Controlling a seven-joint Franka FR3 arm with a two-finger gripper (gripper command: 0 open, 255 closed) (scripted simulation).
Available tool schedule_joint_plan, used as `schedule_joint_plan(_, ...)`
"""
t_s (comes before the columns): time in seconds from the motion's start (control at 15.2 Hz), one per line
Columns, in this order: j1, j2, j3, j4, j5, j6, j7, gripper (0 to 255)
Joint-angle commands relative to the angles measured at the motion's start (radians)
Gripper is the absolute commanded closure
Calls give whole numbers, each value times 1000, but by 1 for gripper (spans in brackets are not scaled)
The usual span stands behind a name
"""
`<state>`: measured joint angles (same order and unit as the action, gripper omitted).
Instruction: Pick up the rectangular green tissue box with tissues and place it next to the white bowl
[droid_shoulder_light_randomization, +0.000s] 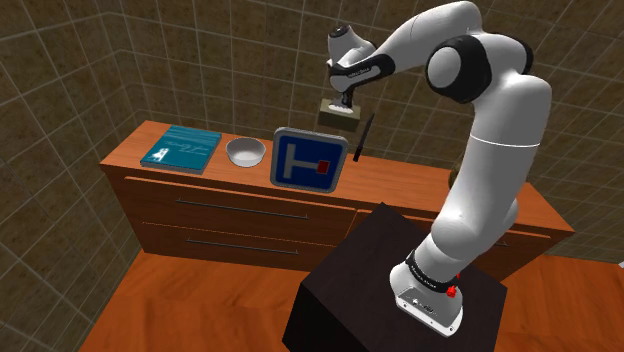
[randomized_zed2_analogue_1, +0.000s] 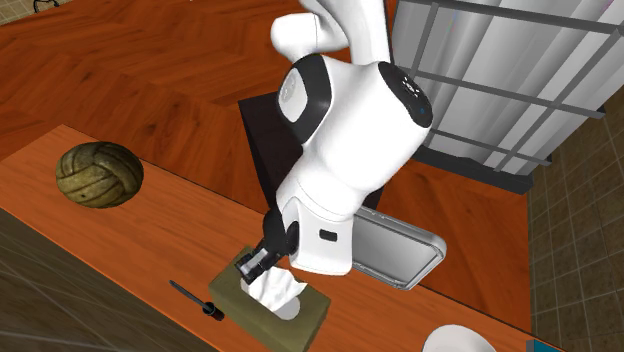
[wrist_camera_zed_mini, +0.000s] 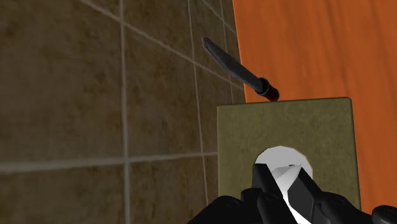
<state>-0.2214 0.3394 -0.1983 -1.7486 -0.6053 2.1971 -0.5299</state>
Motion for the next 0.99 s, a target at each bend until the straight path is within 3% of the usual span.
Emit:
schedule_joint_plan(0.0,19,52,14,77,15,-40,11,255)
schedule_joint_plan(0.53,90,297,59,472,73,-233,23,255)
schedule_joint_plan(0.79,119,489,72,797,105,-378,-1,255)
schedule_joint_plan(0.86,127,594,74,980,120,-456,-24,255)
schedule_joint_plan(0.92,127,590,73,960,118,-442,-16,255)
